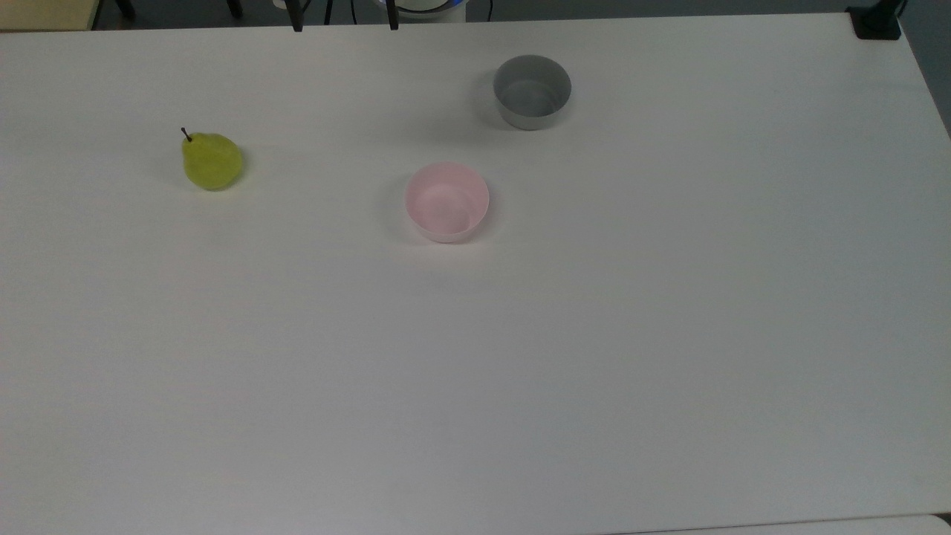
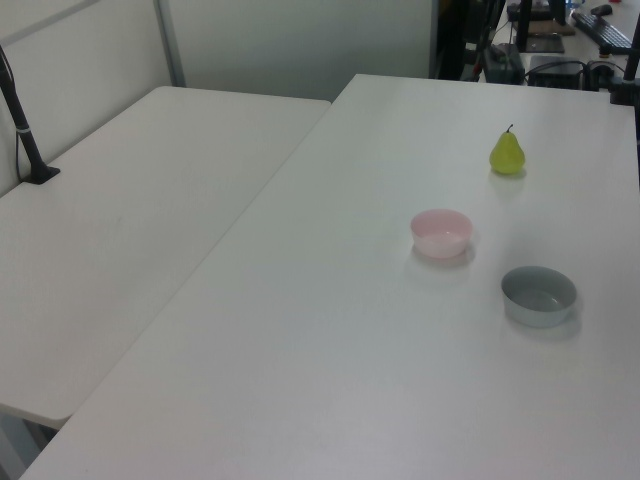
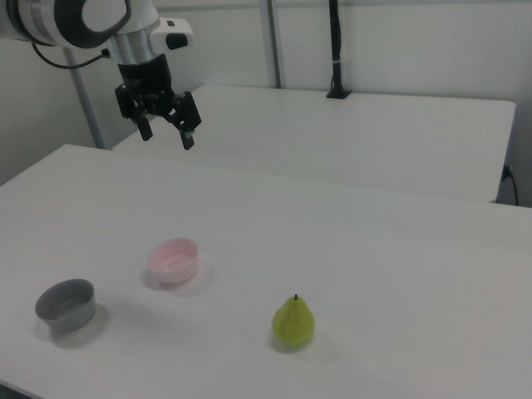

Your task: Place the pear in the bowl

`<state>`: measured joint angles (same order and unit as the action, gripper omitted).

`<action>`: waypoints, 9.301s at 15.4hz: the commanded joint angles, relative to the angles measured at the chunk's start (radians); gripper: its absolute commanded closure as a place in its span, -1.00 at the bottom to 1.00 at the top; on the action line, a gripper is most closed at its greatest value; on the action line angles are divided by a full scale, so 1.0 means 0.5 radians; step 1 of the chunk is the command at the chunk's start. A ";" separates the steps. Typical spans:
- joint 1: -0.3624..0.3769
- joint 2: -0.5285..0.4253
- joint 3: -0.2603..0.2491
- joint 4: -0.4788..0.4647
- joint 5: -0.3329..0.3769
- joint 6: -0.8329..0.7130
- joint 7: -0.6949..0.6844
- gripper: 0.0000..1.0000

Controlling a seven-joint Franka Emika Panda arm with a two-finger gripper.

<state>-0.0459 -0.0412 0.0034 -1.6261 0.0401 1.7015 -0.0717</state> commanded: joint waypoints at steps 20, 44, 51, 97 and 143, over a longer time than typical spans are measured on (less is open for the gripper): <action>0.012 -0.013 -0.022 0.006 0.027 -0.068 -0.117 -1.00; -0.215 -0.046 -0.387 -0.428 -0.215 0.121 -1.121 -1.00; -0.350 0.027 -0.448 -0.855 -0.194 0.815 -1.111 -1.00; -0.286 0.236 -0.145 0.046 -0.010 -0.006 -0.547 0.98; 0.417 0.500 -0.071 -0.663 -0.108 0.957 0.082 -1.00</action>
<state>0.1609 0.2384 -0.0267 -1.9471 0.0053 2.1703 -0.0603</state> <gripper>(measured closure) 0.026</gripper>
